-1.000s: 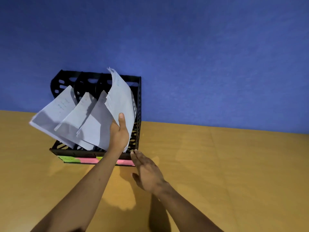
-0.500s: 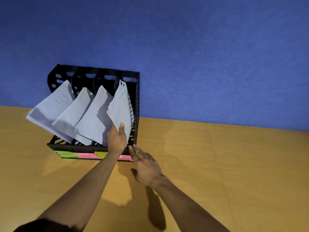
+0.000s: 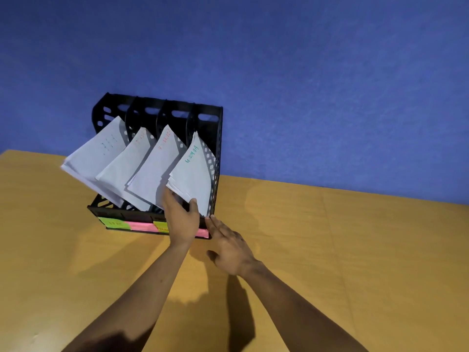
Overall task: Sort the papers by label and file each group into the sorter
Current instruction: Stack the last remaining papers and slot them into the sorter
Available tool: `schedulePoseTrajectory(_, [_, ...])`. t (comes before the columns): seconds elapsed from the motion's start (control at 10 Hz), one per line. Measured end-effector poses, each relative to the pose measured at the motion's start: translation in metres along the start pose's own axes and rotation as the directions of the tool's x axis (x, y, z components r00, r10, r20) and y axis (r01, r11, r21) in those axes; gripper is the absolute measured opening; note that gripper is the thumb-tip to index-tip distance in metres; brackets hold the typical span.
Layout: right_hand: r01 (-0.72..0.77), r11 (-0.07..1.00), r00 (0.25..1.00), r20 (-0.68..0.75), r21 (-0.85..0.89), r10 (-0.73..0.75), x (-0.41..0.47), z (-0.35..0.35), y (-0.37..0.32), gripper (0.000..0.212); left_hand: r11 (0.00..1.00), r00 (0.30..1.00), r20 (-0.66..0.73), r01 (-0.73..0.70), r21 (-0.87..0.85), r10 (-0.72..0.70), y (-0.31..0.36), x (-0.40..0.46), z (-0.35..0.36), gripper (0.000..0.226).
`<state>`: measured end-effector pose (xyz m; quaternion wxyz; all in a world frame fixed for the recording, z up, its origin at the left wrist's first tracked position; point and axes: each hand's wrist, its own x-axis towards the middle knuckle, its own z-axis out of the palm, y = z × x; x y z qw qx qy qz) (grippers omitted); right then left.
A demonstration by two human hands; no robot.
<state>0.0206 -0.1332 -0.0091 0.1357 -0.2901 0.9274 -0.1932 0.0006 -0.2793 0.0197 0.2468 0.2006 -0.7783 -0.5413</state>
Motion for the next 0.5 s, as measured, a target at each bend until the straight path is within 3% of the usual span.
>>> schedulePoseTrajectory(0.1, [-0.023,1.0,0.999,-0.047,0.001,0.023,-0.01,0.004,0.012,0.083,0.97,0.982,-0.116,-0.123,0.211,0.15,0.001,-0.022,0.002,0.075])
schedulePoseTrajectory(0.2, [-0.126,0.992,0.983,-0.138,-0.004,0.124,-0.027,0.009,0.032,0.076,0.861,0.927,-0.011,-0.344,0.375,0.375,0.0,-0.043,0.007,0.067])
schedulePoseTrajectory(0.3, [-0.261,0.964,0.944,-0.226,-0.058,0.242,-0.045,0.008,0.061,0.07,0.768,0.864,0.19,-0.501,0.399,0.466,-0.007,-0.061,0.02,0.058])
schedulePoseTrajectory(0.4, [-0.392,0.918,0.887,-0.287,-0.053,0.362,-0.065,0.006,0.091,0.069,0.718,0.819,0.38,-0.566,0.406,0.43,-0.012,-0.079,0.036,0.059])
schedulePoseTrajectory(0.5, [-0.497,0.867,0.83,-0.309,-0.032,0.465,-0.087,0.0,0.122,0.074,0.696,0.803,0.518,-0.552,0.459,0.295,-0.021,-0.093,0.049,0.068])
